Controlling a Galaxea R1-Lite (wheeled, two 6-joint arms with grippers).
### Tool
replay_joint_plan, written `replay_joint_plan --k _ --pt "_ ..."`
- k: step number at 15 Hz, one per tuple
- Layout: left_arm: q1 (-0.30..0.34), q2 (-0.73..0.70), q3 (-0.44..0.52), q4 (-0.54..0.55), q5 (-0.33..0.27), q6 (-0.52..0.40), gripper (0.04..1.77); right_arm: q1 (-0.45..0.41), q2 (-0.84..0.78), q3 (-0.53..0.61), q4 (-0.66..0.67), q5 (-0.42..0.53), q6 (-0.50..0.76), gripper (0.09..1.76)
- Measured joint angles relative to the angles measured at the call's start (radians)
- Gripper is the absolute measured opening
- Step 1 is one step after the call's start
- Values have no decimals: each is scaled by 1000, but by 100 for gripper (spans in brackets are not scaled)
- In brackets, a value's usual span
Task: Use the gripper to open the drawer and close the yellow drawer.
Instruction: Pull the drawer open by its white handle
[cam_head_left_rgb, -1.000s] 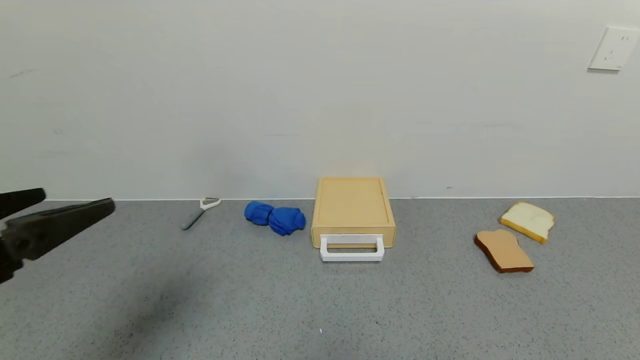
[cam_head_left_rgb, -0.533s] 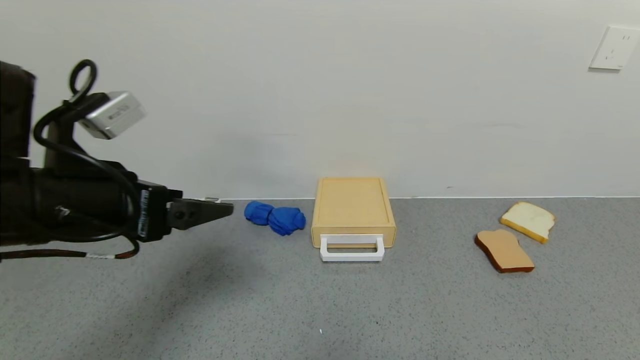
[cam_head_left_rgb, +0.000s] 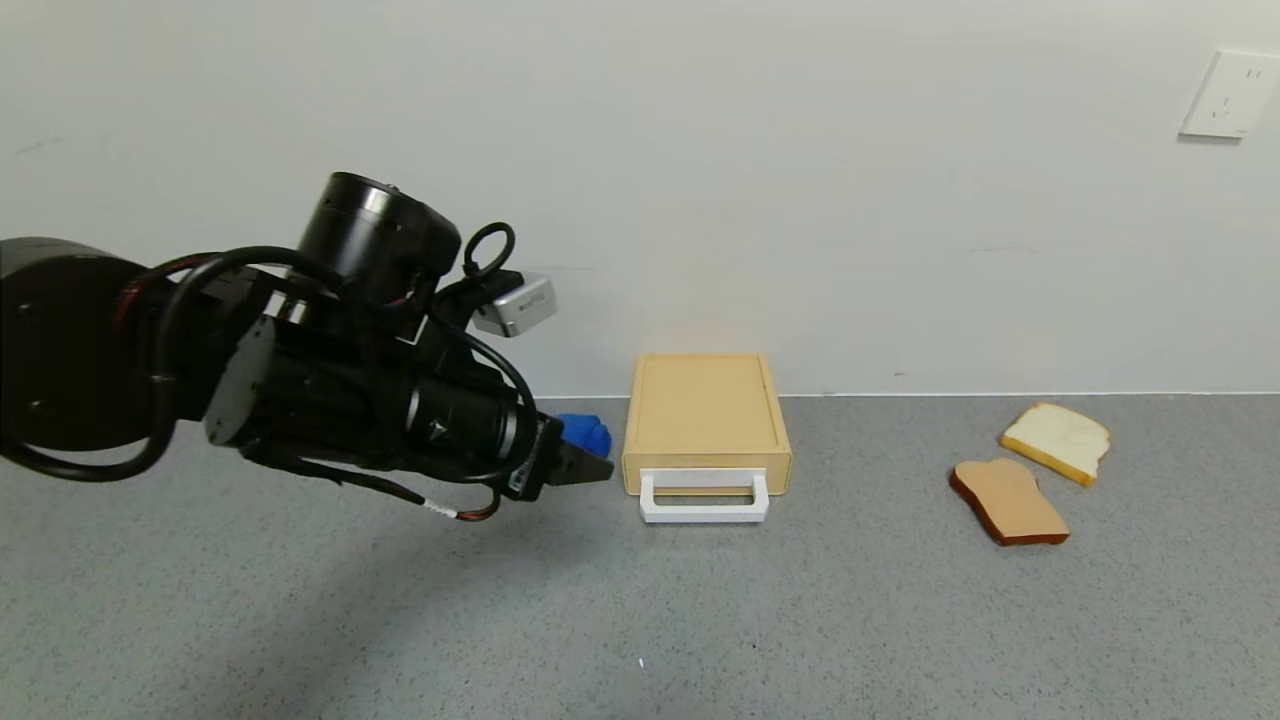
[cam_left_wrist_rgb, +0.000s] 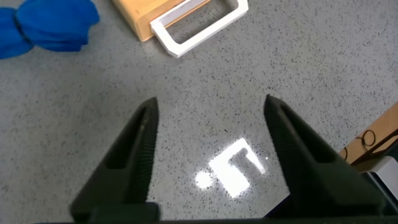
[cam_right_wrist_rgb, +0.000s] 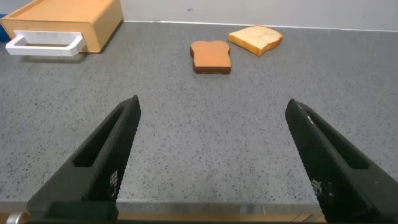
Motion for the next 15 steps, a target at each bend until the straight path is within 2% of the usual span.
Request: replay_joint_plan --k 4,5,6,10,15 --pt "-58 90 -59 3 26 -9 78 0 0 0 0 0 0 171" --pt "-69 111 -74 3 28 -11 51 0 0 0 0 0 0 171" --pt "-78 134 -93 5 30 -14 13 0 0 0 0 0 0 171" --pt "-115 251 -219 64 43 -19 11 0 0 0 0 0 0 171" --pt "-124 404 -412 103 30 -18 11 0 0 0 0 0 0 171"
